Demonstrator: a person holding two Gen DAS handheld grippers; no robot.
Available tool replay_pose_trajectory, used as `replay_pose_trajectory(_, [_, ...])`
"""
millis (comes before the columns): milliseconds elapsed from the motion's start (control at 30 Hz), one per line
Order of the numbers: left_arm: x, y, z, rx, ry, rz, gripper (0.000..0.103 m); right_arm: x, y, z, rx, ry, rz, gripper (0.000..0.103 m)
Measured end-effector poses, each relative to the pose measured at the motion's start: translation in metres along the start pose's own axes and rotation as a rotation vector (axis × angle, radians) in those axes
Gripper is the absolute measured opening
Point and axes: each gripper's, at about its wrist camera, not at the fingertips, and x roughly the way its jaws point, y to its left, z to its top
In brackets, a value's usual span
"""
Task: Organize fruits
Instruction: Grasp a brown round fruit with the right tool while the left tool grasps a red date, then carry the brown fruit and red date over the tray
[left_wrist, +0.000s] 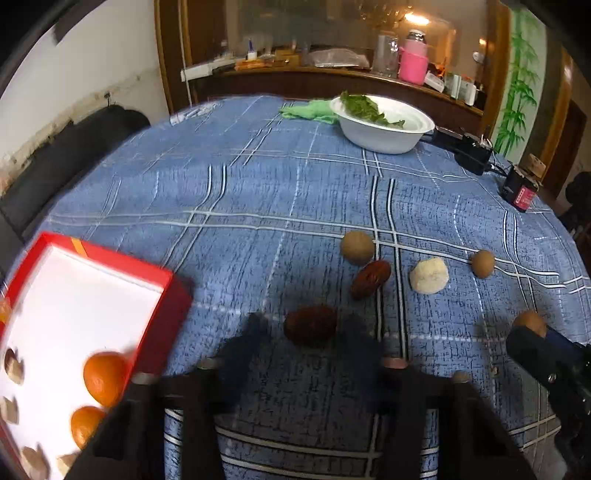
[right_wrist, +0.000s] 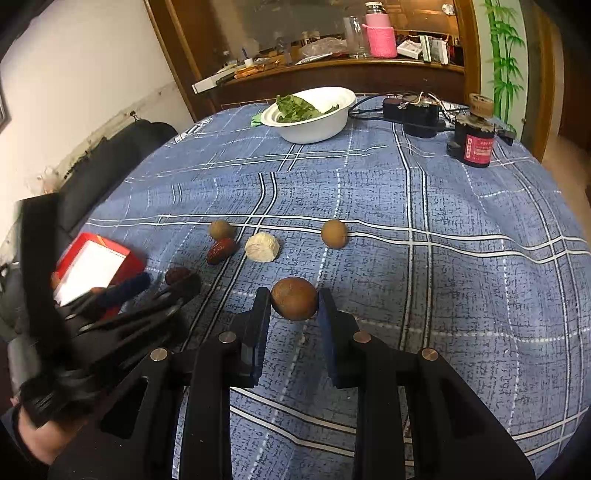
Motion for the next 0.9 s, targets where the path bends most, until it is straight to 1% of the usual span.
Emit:
replay_pose_trajectory(33, [-0.002, -0.001, -0.002, 0.017, -0.004, 0.002, 0.027, 0.0, 0.0, 0.0, -0.001, 0.0, 0.003, 0.024])
replay_pose_trajectory(167, [-0.011, 0.002, -0.012, 0.028, 0.009, 0.008, 0.027, 0.0, 0.002, -0.001, -0.012, 0.001, 0.014, 0.024])
replay_pose_trajectory(233, [-0.021, 0.005, -0.023, 0.032, 0.011, 0.01, 0.027, -0.003, 0.004, 0.0, -0.017, -0.007, 0.013, 0.024])
replay_pose_trajectory(367, [-0.037, 0.008, -0.041, 0.041, 0.019, -0.008, 0.027, -0.009, 0.012, -0.003, -0.043, -0.002, 0.003, 0.024])
replay_pose_trajectory(567, [-0.07, 0.011, -0.063, 0.061, 0.002, -0.065, 0.027, -0.027, 0.029, -0.022, -0.105, 0.016, -0.017, 0.024])
replay_pose_trajectory(733, [-0.091, 0.02, -0.073, 0.053, -0.022, -0.088, 0.027, -0.046, 0.042, -0.04, -0.144, 0.02, -0.029, 0.024])
replay_pose_trajectory(900, [-0.104, 0.034, -0.082, 0.036, -0.035, -0.1, 0.027, -0.061, 0.06, -0.054, -0.174, 0.016, -0.015, 0.024])
